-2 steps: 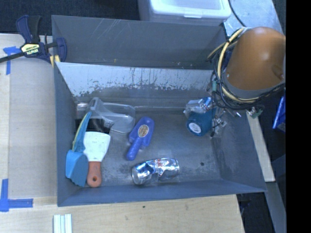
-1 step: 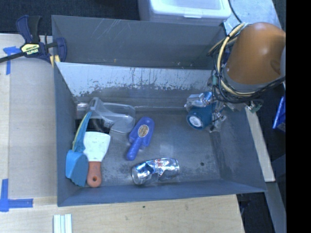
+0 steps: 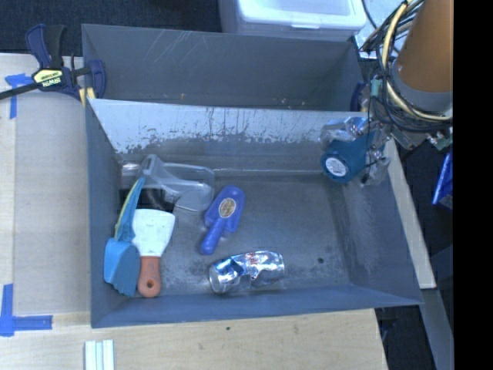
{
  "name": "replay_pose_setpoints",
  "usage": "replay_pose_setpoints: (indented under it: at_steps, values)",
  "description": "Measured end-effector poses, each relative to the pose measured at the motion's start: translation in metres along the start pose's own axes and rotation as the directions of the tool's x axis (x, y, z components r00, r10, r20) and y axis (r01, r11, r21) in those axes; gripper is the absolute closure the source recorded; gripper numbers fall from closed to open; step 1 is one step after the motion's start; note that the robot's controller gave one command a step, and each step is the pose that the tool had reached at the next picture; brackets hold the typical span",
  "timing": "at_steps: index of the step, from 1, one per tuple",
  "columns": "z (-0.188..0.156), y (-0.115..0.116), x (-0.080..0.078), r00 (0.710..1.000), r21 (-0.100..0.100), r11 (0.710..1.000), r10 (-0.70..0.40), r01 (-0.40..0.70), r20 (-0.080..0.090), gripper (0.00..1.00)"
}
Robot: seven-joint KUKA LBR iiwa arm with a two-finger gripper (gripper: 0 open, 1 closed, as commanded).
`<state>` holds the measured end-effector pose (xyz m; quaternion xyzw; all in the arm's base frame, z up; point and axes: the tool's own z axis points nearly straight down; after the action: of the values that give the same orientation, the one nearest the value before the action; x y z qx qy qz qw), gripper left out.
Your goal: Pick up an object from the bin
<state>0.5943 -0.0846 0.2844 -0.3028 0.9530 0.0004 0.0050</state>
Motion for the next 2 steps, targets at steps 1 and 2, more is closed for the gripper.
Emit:
replay_pose_setpoints:
  at_steps: [1,2]
  values:
    - [0.089,0.003,-0.006,0.997,0.003,0.997,0.078,-0.078,0.004,1.00]
    - [0.089,0.007,-0.016,0.997,0.007,0.997,0.071,-0.071,0.009,1.00]
